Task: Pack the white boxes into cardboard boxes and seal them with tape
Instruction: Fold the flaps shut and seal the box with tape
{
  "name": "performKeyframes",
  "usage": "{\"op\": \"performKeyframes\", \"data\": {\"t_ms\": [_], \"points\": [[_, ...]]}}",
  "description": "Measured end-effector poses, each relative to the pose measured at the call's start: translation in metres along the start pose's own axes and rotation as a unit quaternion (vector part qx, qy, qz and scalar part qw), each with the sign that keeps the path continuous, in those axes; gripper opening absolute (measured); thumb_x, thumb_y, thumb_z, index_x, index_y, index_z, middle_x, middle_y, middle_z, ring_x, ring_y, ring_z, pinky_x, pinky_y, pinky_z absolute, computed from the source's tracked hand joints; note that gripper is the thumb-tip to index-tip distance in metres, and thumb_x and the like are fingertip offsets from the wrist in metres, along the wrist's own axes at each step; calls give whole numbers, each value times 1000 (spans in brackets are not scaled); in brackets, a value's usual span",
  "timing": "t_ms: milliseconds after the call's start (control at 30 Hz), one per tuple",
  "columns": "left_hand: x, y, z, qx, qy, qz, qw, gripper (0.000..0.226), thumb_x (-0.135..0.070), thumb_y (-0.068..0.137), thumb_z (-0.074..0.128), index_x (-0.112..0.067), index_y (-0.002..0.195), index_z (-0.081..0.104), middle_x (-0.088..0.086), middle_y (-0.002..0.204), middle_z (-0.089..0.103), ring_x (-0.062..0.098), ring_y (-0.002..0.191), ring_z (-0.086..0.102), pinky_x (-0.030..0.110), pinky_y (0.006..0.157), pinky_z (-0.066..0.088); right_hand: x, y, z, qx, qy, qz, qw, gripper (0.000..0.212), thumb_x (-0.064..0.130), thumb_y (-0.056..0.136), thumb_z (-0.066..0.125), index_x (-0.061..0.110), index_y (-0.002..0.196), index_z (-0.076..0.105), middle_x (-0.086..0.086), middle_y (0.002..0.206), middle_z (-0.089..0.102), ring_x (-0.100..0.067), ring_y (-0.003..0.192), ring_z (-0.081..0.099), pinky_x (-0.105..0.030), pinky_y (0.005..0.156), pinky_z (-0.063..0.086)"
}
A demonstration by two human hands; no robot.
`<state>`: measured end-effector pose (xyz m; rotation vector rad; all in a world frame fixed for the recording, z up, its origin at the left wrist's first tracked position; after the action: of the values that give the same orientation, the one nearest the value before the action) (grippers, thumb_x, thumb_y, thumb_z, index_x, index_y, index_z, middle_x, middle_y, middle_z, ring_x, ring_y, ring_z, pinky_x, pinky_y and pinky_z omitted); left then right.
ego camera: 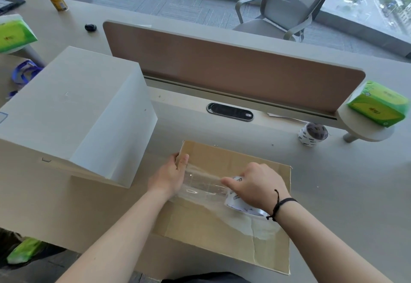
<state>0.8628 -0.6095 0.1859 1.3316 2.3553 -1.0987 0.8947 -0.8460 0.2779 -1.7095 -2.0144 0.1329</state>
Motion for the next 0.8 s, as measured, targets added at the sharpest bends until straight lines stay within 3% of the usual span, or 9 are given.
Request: {"op": "performKeyframes", "data": {"t_ms": [100,167,200,267,367,500,667,800], "points": [[-2,-6,-2,-22,3,14,1000,76,-72,96,12,-29,157,23,-2,149,53,25,139,46,46,105,40,0,0,-2,-1,2,-19,1000,65,68,82,56,17,52,30,3,48,33,-18,48,33,-29,45,25],[-9,-17,-5,-59,36,69,995,82,-75,93,8,-27,159,14,3,161,36,26,147,35,49,109,39,-3,-1,-1,10,15,-41,999,64,66,84,56,15,52,34,2,48,36,-18,48,34,-29,46,26],[-13,-23,-4,-71,67,110,989,84,-76,93,4,-28,161,8,3,167,22,24,152,25,50,116,32,-5,-2,1,18,38,-54,998,64,66,84,57,14,53,37,1,49,37,-18,48,35,-29,47,27],[-23,-39,7,-56,145,184,971,83,-76,92,-5,-29,160,-14,-4,169,-12,14,156,-9,46,126,3,-15,-2,5,35,106,-71,991,65,66,84,59,12,53,40,2,48,40,-16,48,36,-31,50,29],[-30,-56,24,-3,240,224,944,76,-73,89,-15,-30,148,-35,-12,160,-36,7,145,-37,40,122,-20,-33,-4,11,44,204,-55,976,64,64,84,64,16,51,36,7,45,39,-13,45,35,-31,51,28],[-32,-66,39,26,312,243,918,94,-82,74,-27,-23,146,-37,-7,156,-42,13,144,-40,44,120,-22,-27,-5,13,15,202,-42,978,62,59,84,65,16,52,35,4,45,37,-13,44,33,-29,49,28],[-30,-67,45,12,337,265,903,109,-90,79,-12,-13,155,-19,4,163,-29,23,150,-30,46,122,-15,-3,1,8,-3,122,-23,992,56,58,82,61,16,54,36,0,50,41,-18,49,38,-31,49,31],[-37,-71,53,58,401,250,879,129,-101,61,-10,-8,146,-37,10,152,-49,24,140,-48,47,122,-20,-1,4,10,2,104,-25,994,51,60,80,59,17,57,42,-2,55,47,-20,53,41,-32,51,35]]}}
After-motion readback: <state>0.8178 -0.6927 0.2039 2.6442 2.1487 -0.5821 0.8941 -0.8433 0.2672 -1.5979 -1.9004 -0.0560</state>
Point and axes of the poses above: each hand's wrist, its own y-axis towards the middle knuckle, its own z-axis out of the palm, x = y × z, the point moved 7 cm from there along y, towards the middle knuckle
